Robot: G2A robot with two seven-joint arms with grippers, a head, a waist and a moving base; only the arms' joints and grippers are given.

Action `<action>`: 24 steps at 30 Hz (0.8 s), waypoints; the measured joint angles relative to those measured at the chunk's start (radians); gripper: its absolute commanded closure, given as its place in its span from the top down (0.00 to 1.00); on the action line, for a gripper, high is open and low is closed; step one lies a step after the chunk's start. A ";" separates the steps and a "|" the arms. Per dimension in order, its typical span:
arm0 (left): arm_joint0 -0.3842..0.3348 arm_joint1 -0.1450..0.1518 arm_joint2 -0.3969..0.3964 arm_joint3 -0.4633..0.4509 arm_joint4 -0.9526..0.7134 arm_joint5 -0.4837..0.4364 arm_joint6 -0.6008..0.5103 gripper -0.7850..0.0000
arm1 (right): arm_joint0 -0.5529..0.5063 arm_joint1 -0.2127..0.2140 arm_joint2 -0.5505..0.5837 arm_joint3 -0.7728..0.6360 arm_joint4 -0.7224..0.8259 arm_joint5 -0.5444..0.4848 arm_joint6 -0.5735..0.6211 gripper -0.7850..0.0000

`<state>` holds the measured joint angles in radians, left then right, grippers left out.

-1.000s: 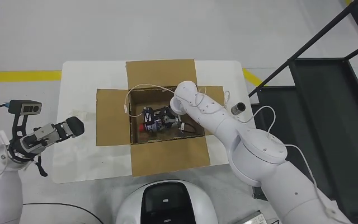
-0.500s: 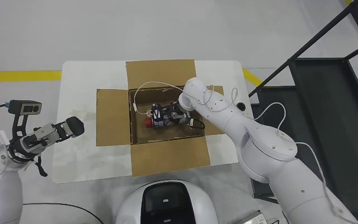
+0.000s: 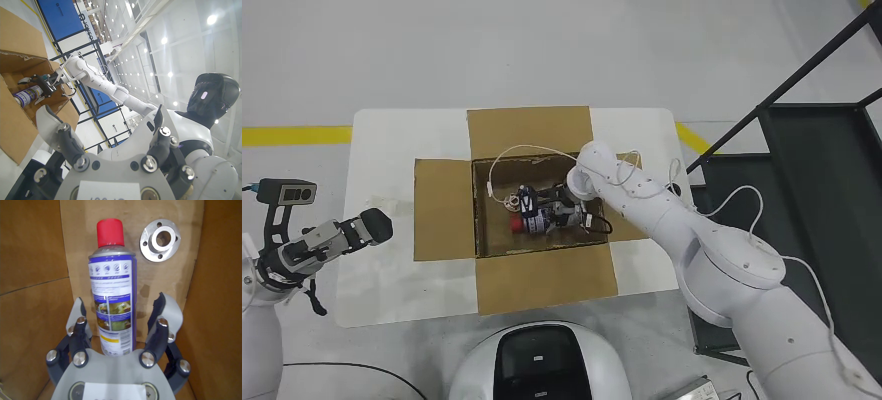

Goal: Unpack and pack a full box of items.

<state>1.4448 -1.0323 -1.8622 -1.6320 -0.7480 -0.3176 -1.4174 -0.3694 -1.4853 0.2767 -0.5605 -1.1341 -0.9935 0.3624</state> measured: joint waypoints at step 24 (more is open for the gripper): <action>0.000 0.000 0.000 0.000 0.000 0.000 0.000 1.00 | -0.062 -0.017 0.043 -0.052 0.034 0.082 0.133 0.00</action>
<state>1.4448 -1.0323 -1.8622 -1.6320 -0.7480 -0.3176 -1.4174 -0.4316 -1.5024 0.3195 -0.6127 -1.1001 -0.9111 0.4959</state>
